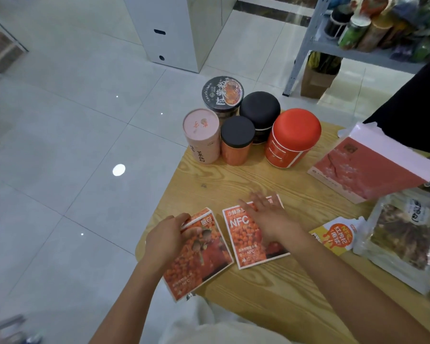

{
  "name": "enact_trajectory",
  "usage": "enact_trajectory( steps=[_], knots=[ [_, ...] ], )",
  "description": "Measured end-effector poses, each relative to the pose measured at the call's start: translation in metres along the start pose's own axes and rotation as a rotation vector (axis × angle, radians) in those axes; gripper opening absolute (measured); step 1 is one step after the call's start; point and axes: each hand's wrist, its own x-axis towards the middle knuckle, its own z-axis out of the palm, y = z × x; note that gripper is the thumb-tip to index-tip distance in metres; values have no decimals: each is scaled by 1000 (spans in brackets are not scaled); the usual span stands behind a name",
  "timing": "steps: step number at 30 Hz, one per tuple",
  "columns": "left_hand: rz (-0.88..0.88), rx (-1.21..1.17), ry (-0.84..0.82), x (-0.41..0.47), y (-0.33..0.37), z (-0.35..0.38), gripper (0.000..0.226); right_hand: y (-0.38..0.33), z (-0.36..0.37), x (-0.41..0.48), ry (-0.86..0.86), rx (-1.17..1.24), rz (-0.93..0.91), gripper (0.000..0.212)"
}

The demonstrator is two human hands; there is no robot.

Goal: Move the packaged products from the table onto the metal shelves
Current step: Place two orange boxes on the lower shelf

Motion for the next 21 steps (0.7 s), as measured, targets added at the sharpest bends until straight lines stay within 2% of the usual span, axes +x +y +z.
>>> enact_trajectory(
  steps=[2,8,17,21],
  knots=[
    [-8,-7,2,0,0,0,43,-2,-1,7,-5,-24,-5,144],
    [-35,-25,10,-3,-2,3,40,-10,-1,-4,121,-114,39,146],
    [-77,-55,175,-20,-21,1,36,-18,15,-41,280,-4,178,106],
    [-89,-73,252,-35,-42,-7,37,-26,5,-49,296,91,171,101]
  ],
)
